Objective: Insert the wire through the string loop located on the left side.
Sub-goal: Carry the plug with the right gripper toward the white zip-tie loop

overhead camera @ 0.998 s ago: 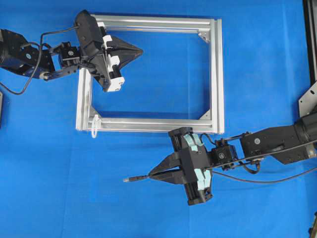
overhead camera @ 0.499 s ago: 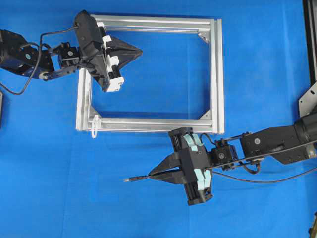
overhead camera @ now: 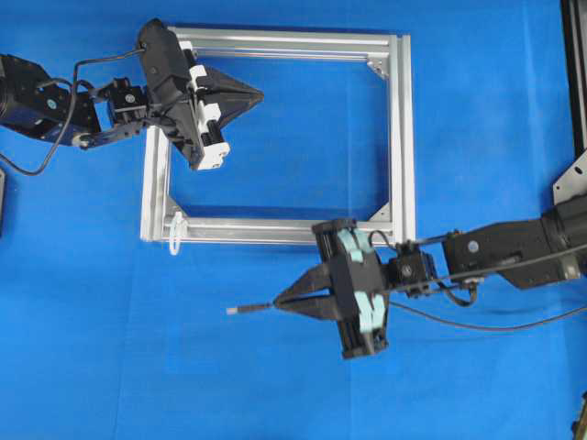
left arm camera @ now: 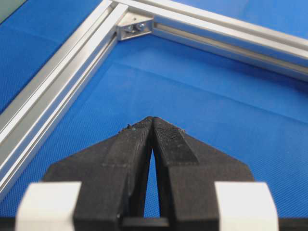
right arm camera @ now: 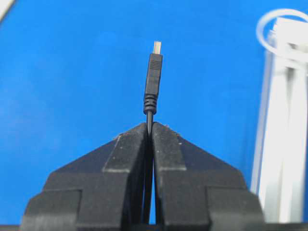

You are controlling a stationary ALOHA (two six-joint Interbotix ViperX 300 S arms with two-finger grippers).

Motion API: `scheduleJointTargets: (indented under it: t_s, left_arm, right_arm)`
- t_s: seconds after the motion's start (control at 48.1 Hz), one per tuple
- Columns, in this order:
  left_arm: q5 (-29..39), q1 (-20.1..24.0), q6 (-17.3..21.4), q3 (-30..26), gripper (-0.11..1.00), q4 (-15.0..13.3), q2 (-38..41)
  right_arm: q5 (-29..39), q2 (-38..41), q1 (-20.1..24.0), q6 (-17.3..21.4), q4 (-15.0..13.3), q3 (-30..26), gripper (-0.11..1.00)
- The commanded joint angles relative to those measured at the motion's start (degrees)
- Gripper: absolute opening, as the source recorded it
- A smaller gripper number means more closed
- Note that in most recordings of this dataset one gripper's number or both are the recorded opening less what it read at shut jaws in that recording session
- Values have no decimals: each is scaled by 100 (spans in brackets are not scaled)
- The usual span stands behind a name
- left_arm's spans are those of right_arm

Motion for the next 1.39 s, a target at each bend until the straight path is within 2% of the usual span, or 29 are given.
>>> scheduleJointTargets:
  t_s: [0.0,0.27,0.707,1.372]
  left_arm:
    - [-18,-9,0,-26,0,9,-185]
    - [-26,-9,0,9,0,9,-202]
    - [-18,-9,0,9,0,9,-202]
    - [-26,-9,0,9,0,9,-202]
  right_arm:
    - [-9,-167,-176,-9,0,-18,-4]
    - [-18,-167,-624,-26,0,88,-4]
    - [-35,-158,-659,-62,-9,97,-4]
    - [-97,642,-896,-70,-9,-747,-4]
